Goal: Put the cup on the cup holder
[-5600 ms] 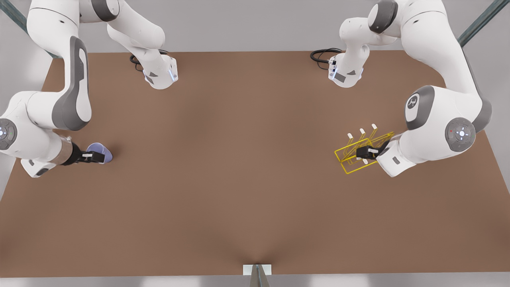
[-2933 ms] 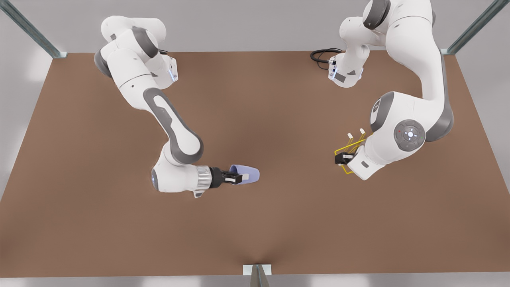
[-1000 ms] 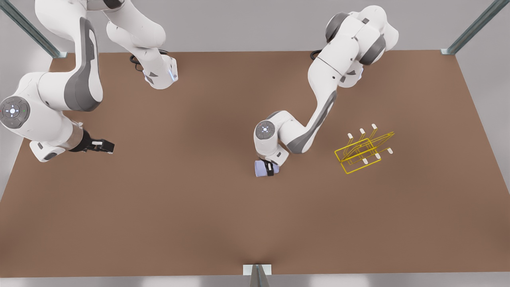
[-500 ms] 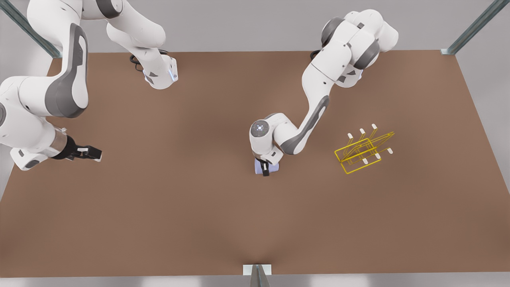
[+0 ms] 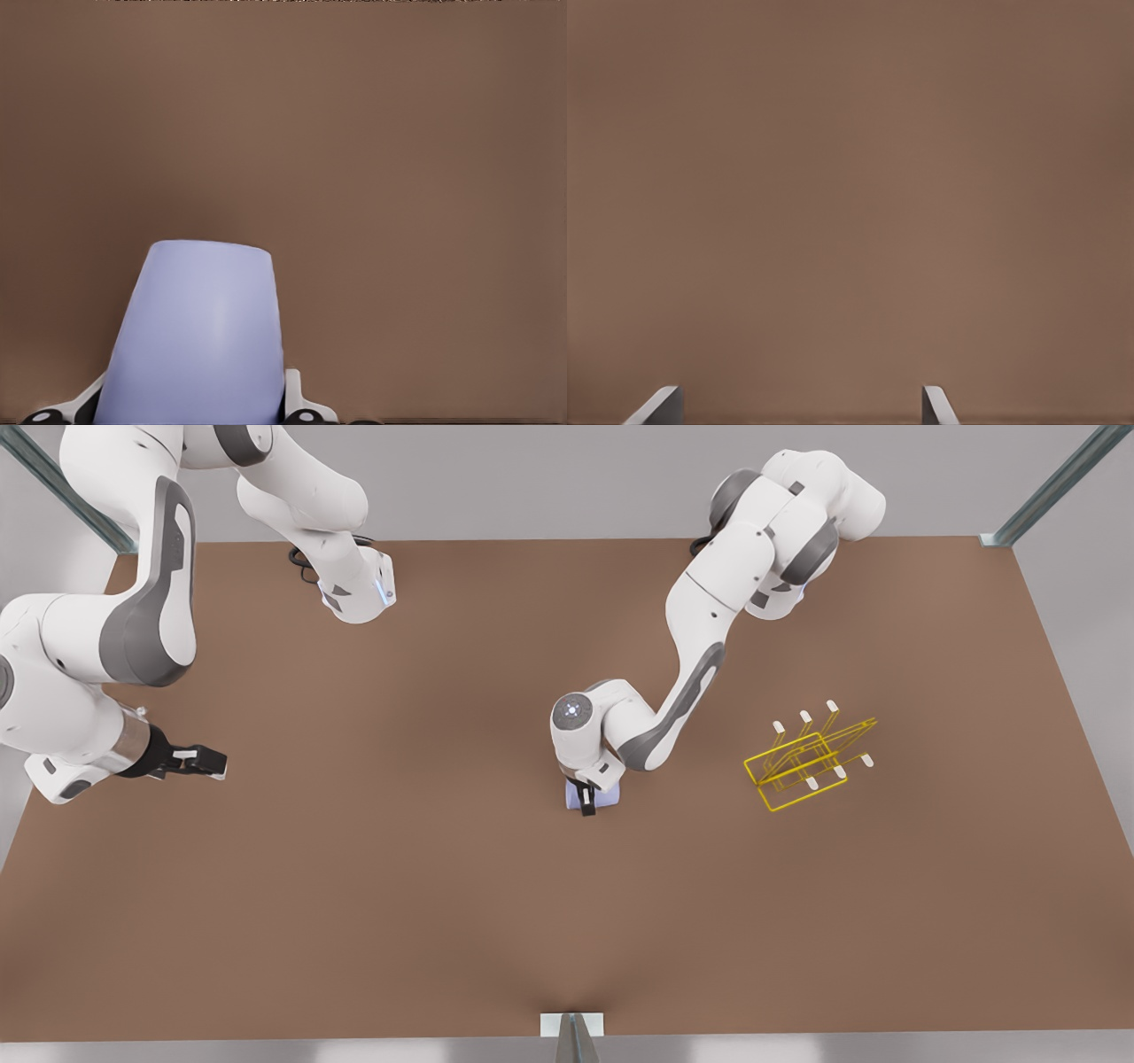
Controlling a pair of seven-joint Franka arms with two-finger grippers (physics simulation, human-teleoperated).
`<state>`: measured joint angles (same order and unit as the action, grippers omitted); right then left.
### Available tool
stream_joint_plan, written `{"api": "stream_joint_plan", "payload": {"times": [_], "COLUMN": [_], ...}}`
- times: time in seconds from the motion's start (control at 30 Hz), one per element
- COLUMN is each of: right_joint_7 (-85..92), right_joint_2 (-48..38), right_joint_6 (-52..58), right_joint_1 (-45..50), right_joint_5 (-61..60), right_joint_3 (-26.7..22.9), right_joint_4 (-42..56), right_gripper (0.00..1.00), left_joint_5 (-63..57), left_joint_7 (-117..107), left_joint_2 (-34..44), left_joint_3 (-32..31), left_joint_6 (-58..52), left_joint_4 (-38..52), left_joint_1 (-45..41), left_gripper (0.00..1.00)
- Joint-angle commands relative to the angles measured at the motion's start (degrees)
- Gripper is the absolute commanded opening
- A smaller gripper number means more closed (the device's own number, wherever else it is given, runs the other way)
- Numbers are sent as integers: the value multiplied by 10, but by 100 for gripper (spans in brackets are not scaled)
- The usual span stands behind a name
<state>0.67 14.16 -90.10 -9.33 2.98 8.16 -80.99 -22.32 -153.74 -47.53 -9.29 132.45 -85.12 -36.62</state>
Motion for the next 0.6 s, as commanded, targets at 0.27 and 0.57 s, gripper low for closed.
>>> {"api": "stream_joint_plan", "payload": {"times": [0.27,0.57], "right_joint_7": [14,16], "right_joint_2": [9,23], "right_joint_6": [45,45], "right_joint_1": [-1,-4], "right_joint_5": [16,31], "right_joint_3": [-1,-2], "right_joint_4": [22,34], "right_gripper": [100,100], "left_joint_5": [-17,-186], "left_joint_7": [88,87], "left_joint_2": [83,117], "left_joint_3": [5,3], "left_joint_6": [-261,-562], "left_joint_4": [26,26], "left_joint_1": [7,-28], "left_gripper": [83,82]}}
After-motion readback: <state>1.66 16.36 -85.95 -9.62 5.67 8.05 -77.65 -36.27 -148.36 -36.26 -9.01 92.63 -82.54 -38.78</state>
